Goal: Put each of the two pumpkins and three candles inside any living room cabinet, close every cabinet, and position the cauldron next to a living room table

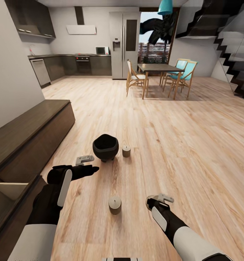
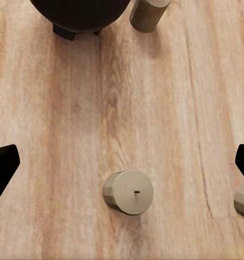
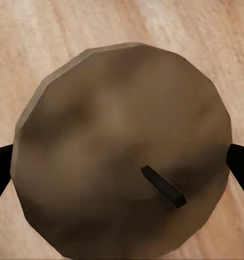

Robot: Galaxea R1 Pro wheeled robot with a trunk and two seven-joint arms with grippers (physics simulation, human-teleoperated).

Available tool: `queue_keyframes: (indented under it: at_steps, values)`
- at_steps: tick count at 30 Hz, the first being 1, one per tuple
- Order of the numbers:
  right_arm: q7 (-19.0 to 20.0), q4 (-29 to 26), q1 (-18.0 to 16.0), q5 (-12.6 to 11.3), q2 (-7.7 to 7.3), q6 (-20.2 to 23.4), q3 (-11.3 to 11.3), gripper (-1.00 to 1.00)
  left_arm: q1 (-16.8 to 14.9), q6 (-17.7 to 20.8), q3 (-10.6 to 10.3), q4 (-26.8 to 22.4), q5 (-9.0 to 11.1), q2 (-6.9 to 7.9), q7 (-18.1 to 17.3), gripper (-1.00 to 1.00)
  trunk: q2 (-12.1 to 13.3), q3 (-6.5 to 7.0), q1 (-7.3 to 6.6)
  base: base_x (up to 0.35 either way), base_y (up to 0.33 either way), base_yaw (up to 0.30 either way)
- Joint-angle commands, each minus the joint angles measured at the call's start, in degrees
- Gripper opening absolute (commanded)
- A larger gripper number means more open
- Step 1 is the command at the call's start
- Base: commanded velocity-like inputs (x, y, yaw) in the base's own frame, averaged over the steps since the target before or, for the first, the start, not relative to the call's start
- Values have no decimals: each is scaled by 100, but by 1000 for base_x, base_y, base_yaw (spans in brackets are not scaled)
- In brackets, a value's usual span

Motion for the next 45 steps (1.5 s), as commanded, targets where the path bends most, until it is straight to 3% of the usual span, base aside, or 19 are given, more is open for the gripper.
queue_keyframes:
  at_steps: [1,7,13,19,32,39,45]
  values:
    - [-50,-21,0,-40,-6,40,44,-100,-4,29,16,6,10,-6,-17,100,0,18,-3,0,0,0]
    - [-56,-65,0,-37,-6,75,49,-100,-6,29,16,206,9,-6,-17,100,8,151,-19,0,0,0]
    - [-61,-143,-5,-42,-3,132,56,-100,-10,29,16,926,10,-6,-19,100,16,283,-34,0,0,0]
    - [-61,-604,73,-38,-19,730,34,-100,-22,29,24,1375,10,-6,-17,100,24,416,-50,0,0,-40]
    - [-63,-895,242,-45,-75,980,18,-100,-30,29,25,1498,10,-6,-17,100,41,704,-83,0,0,-248]
    - [-78,-892,247,-45,-84,989,26,-100,-33,29,25,1504,9,-6,-17,100,51,859,-101,0,0,-62]
    - [-79,-891,247,-46,-85,986,21,-100,-28,29,31,1494,30,-6,-18,100,51,859,-101,0,0,-4]
